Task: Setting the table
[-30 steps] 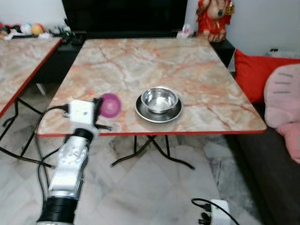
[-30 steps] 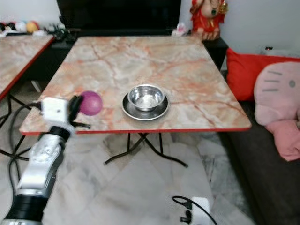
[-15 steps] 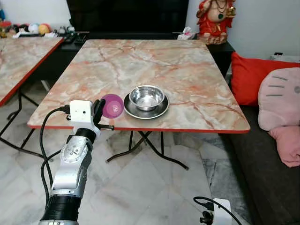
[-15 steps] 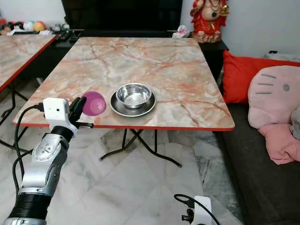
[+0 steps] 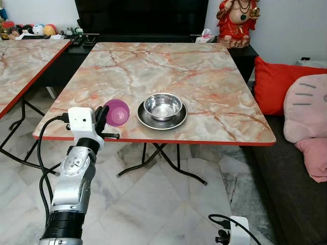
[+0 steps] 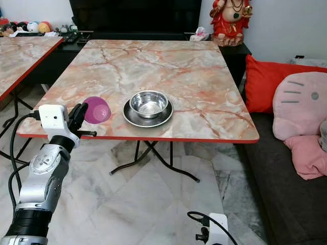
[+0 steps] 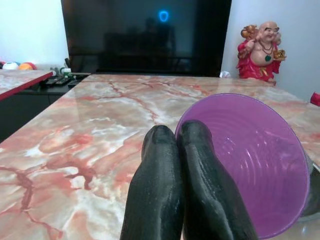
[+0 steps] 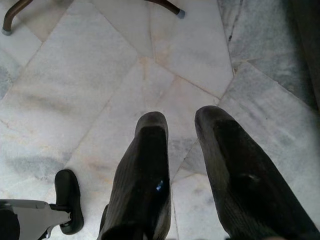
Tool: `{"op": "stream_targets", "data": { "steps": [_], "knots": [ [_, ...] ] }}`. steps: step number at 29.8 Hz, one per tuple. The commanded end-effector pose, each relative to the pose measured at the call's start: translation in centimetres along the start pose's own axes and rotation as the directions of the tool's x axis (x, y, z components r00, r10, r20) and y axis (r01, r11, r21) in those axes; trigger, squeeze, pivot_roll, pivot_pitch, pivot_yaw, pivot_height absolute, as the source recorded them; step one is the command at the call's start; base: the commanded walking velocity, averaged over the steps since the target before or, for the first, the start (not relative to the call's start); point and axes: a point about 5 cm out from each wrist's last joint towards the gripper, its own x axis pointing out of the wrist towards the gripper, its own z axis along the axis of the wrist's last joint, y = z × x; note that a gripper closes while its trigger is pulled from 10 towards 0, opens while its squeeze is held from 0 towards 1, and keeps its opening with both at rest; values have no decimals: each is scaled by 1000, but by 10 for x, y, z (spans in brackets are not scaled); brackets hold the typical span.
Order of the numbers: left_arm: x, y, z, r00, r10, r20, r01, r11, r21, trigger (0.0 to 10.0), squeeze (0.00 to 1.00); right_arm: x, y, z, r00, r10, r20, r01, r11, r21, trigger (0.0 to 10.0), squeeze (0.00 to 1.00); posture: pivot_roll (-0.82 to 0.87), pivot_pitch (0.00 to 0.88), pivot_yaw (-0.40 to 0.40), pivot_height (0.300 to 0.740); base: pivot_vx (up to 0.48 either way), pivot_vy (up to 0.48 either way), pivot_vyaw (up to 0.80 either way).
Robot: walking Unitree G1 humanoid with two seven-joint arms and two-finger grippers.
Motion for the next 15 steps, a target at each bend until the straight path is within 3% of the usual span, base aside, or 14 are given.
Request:
{"op": "stream_targets", "data": {
  "steps": [1, 15],
  "knots": [
    [6, 0, 6, 1000, -7, 16, 7, 1000, -12, 10000, 0, 0, 1, 0, 1000, -5, 1, 5, 1000, 14, 10000, 0, 43, 0, -7, 736, 289, 0, 0],
    [9, 1, 10, 1000, 2, 30, -2, 1000, -18, 10000, 0, 0, 1, 1, 1000, 2, 2, -2, 1000, 7, 10000, 0, 45, 0, -6, 736, 317, 0, 0]
  ]
}}
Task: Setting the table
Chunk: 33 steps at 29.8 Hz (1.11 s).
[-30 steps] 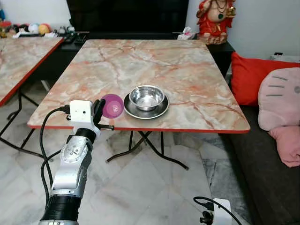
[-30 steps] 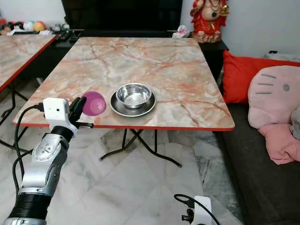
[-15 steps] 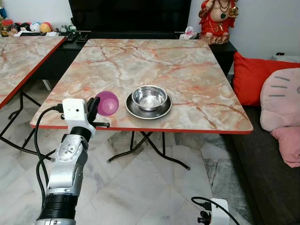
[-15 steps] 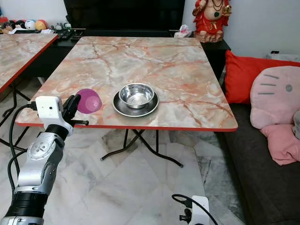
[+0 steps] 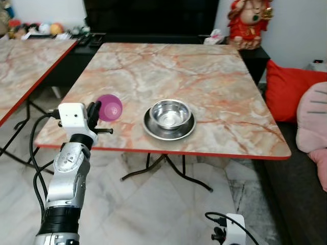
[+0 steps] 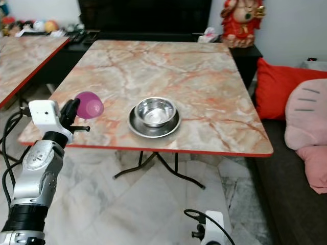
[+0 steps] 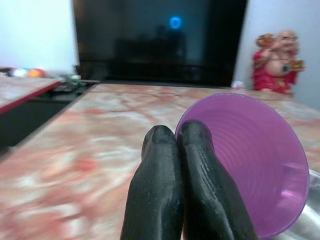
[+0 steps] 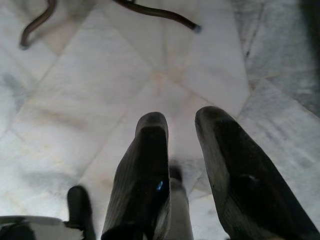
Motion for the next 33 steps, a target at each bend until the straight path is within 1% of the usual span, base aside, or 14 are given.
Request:
{"op": "stream_targets", "data": {
  "steps": [1, 8, 14, 16, 21, 23, 26, 28, 29, 31, 32, 33],
  "knots": [
    [3, -7, 2, 1000, -28, 2, 28, 1000, -1, 10000, 0, 0, -5, 0, 1000, -14, -1, 14, 1000, 4, 10000, 0, 45, 0, -7, 736, 322, 0, 0],
    [4, -7, 3, 1000, -31, 5, 31, 1000, -4, 10000, 0, 0, -5, 0, 1000, -20, -6, 20, 1000, 7, 10000, 0, 48, 0, -7, 736, 324, 0, 0],
    [9, -3, 9, 1000, -17, 15, 17, 1000, -19, 10000, 0, 0, -5, 0, 1000, -15, -8, 15, 1000, 3, 10000, 0, 51, 0, -6, 736, 328, 0, 0],
    [9, -2, 8, 1000, -6, 10, 7, 1000, -30, 10000, 0, 0, -5, -1, 1000, -15, -9, 15, 1000, 3, 10000, 0, 50, 0, -6, 736, 330, 0, 0],
    [10, 2, 7, 1000, 23, -10, -23, 999, -28, 10000, 0, 0, -5, 0, 1000, -17, -9, 17, 1000, 4, 10000, 0, 49, 0, -6, 736, 316, 0, 0],
    [13, 3, 10, 999, 30, -17, -31, 997, -67, 10000, 0, 0, -5, 0, 1000, -17, -8, 17, 1000, 6, 10000, 0, 50, 0, -6, 736, 0, 0, 0],
    [16, 3, 12, 999, 30, -27, -32, 996, -83, 10000, 0, 0, -5, 0, 1000, -15, -10, 15, 1000, 2, 10000, 0, 53, 0, -8, 736, 0, 0, 0],
    [17, 3, 13, 999, 40, -34, -44, 993, -112, 10000, 0, 0, -6, 0, 1000, -16, -11, 16, 1000, 4, 10000, 0, 55, 0, -8, 736, 0, 0, 0],
    [20, 6, 14, 996, 61, -59, -68, 990, -124, 10000, 0, 0, -5, 0, 1000, -13, -12, 13, 1000, 3, 10000, 0, 54, 0, -7, 736, 0, 0, 0],
    [20, 7, 15, 996, 67, -66, -75, 989, -128, 10000, 0, 0, -5, 0, 1000, -12, -12, 12, 1000, 2, 10000, 0, 54, 0, -7, 736, 0, 0, 0],
    [23, 11, 14, 990, 91, -112, -104, 987, -119, 10000, 0, 0, -5, 0, 1000, -12, -12, 12, 1000, 5, 10000, 0, 56, 0, -6, 736, 0, 0, 0],
    [23, 11, 14, 990, 91, -112, -104, 987, -119, 10000, 0, 0, -5, 0, 1000, -12, -12, 12, 1000, 5, 10000, 0, 56, 0, -6, 736, 0, 0, 0]
  ]
}}
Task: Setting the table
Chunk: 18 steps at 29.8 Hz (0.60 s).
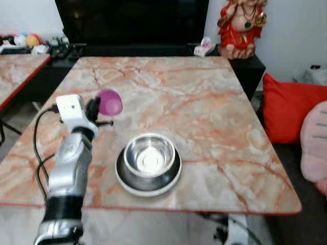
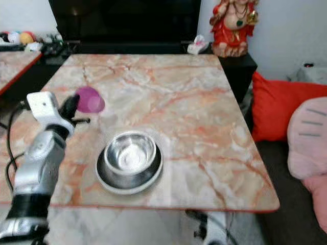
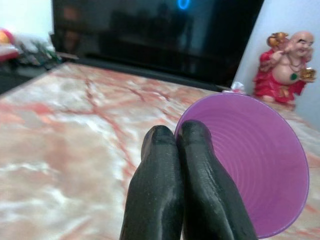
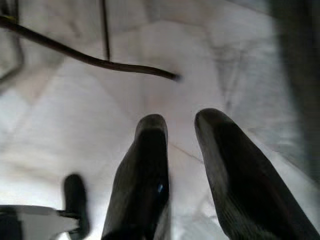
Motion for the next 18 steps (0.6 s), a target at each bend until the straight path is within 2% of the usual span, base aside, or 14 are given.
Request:
{"op": "stream_targets", "data": {
  "steps": [1, 4, 7, 8, 13, 14, 18],
  "knots": [
    [2, 13, 7, 998, 65, -28, -65, 998, 3, 10000, 0, -1, 4, -3, 1000, 8, -12, -8, 1000, 13, 10000, 0, 55, 0, -5, 736, 0, 0, 0],
    [6, 20, 11, 990, 106, -89, -106, 994, 0, 10000, 0, 0, 4, -3, 1000, 9, -13, -9, 1000, 14, 10000, 0, 57, 0, -3, 736, 0, 0, 0],
    [7, 25, 13, 975, 139, -171, -134, 990, 36, 10000, 0, 0, 5, -4, 1000, 9, -15, -9, 1000, 14, 10000, 0, 59, 0, -3, 736, 0, 0, 0],
    [6, 25, 10, 962, 152, -226, -146, 988, 43, 10000, 0, -1, 5, -4, 1000, 11, -17, -10, 1000, 13, 10000, 0, 59, 0, -3, 736, 0, 0, 0],
    [5, 20, 6, 944, 118, -308, -102, 992, 67, 10000, 0, 0, 5, -4, 1000, 14, -21, -14, 1000, 9, 10000, 0, 62, 0, 0, 736, 0, 0, 0],
    [5, 17, 2, 931, 115, -347, -85, 991, 100, 10000, 0, 0, 5, -4, 1000, 15, -23, -14, 1000, 9, 10000, 0, 61, 0, 1, 736, 0, 0, 0],
    [2, 18, -7, 902, 146, -406, -86, 983, 163, 10000, 0, 0, 5, -4, 1000, 10, -20, -9, 1000, 19, 10000, 0, 55, 0, 7, 736, 0, 0, 0]
  ]
}}
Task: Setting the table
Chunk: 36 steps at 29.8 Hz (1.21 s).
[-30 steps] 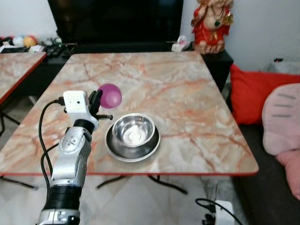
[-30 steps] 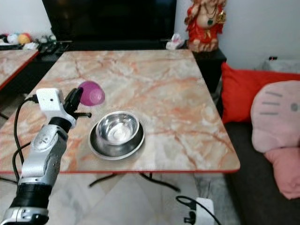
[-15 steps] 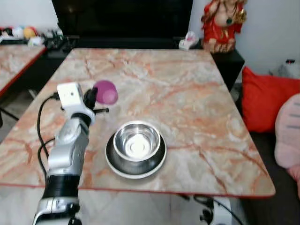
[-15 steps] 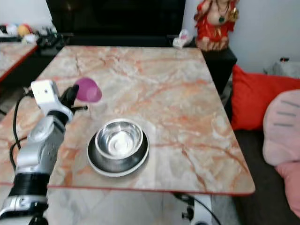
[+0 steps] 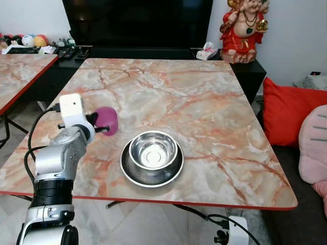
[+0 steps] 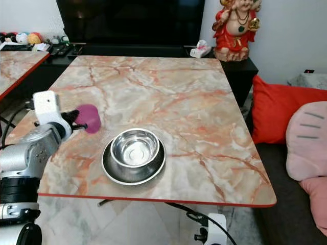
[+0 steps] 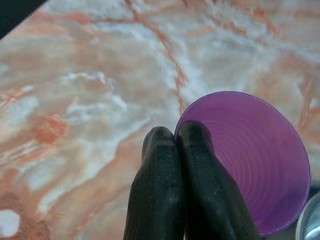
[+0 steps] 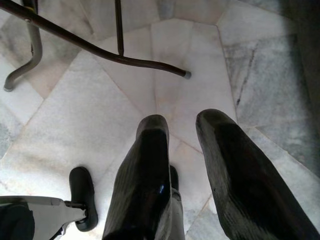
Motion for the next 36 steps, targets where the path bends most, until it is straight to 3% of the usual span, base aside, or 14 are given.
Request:
{"op": "stream_targets", "data": {
  "steps": [1, 11, 18, 34, 36],
  "knots": [
    [0, 1, 4, 1000, 20, -11, -20, 998, 52, 10000, 0, 0, 0, 0, 1000, -4, -3, 4, 1000, 13, 10000, 0, 58, 4, 7, 736, 0, 0, 0],
    [3, 0, -3, 999, 28, -37, -27, 999, 34, 10000, 0, 0, 0, 0, 1000, -3, -4, 3, 1000, 14, 10000, 0, 55, 6, 8, 736, 0, 0, 0],
    [4, -3, -8, 999, 26, -34, -27, 999, -42, 10000, 0, 0, 0, -1, 1000, -3, -7, 3, 1000, 11, 10000, 0, 53, 0, 3, 736, 0, 0, 0],
    [6, -3, -16, 999, 31, -43, -34, 997, -66, 10000, 0, 0, -1, -1, 1000, -3, -10, 3, 1000, 9, 10000, 0, 51, 0, -1, 736, 0, 0, 0],
    [6, -3, -17, 998, 33, -46, -36, 997, -66, 10000, 94, 0, -1, -1, 1000, -3, -10, 3, 1000, 9, 10000, 0, 51, 1, -1, 736, 0, 0, 0]
  ]
}}
